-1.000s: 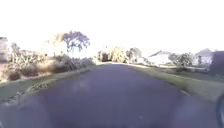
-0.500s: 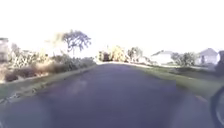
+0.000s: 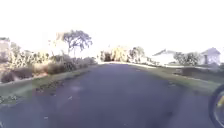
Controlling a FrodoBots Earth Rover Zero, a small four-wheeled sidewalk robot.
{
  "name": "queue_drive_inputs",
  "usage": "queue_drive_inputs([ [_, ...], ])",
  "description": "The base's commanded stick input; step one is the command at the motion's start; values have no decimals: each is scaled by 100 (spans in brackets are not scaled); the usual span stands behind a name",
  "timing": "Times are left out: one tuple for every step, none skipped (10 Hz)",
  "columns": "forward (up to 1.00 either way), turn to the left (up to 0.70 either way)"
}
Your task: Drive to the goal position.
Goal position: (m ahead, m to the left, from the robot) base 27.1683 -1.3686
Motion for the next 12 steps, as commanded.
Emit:
queue_drive_inputs([
  [100, 0],
  [100, 0],
  [100, 0],
  [100, 0],
  [100, 0],
  [100, 0],
  [100, 0],
  [100, 0],
  [100, 0],
  [100, 0],
  [100, 0],
  [100, 0],
])
